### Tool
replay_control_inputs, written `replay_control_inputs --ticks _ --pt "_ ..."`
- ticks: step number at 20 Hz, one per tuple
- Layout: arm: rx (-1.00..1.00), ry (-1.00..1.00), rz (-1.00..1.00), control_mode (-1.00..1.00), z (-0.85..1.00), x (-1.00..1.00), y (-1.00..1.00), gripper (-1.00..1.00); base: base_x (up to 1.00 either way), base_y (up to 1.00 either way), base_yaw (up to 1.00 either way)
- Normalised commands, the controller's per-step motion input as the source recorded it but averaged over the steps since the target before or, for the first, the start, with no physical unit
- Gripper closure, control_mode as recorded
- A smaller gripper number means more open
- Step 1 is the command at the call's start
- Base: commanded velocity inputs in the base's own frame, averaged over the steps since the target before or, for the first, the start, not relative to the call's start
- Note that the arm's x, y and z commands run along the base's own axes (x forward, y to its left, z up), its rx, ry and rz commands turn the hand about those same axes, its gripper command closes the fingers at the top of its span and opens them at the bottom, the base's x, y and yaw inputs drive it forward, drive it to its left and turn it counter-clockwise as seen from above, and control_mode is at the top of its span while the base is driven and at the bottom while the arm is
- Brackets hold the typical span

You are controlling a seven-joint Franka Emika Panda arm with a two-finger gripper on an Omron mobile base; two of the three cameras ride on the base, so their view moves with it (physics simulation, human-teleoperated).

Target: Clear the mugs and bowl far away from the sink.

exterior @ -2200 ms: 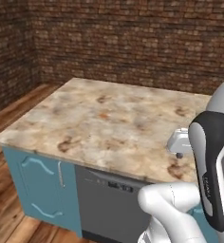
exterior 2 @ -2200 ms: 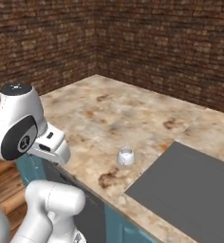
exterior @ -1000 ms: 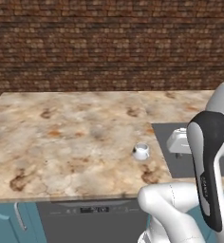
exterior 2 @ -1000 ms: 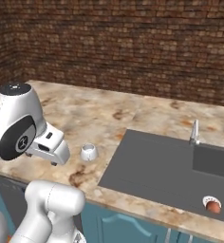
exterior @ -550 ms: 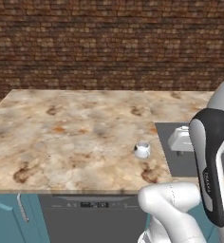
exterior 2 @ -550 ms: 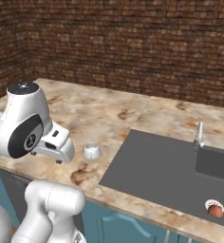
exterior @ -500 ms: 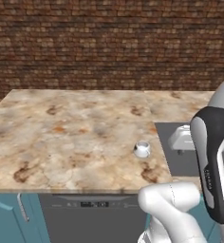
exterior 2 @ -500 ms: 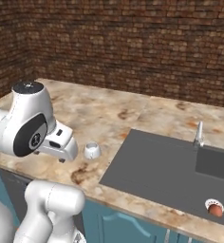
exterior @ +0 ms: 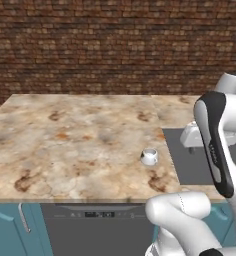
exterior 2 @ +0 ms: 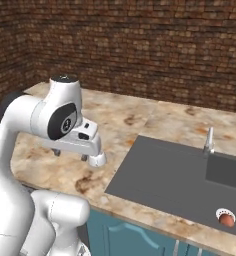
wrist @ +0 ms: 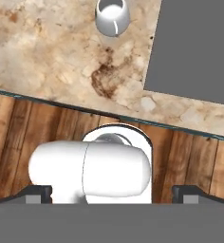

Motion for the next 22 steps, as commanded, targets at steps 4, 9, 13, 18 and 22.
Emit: replay_control_inputs --ticks 4,9,13,18,22 --pt "-0.06 0.0 0.08 -1.0 -0.18 0.44 0.0 -1.0 0.0 0.0 0.0" --pt "0.0 0.0 0.1 -1.0 -0.34 0.46 0.0 -1.0 0.0 0.0 0.0" --pt "-0.05 0.0 0.02 -1.0 -0.38 0.18 0.0 -1.0 0.0 0.0 0.0" --pt "-0.09 0.0 0.05 -1.0 -0.34 0.3 0.0 -1.0 0.0 0.0 0.0" --pt "-0.05 0.0 0.03 -1.0 -0.26 0.25 0.0 -1.0 0.0 0.0 0.0"
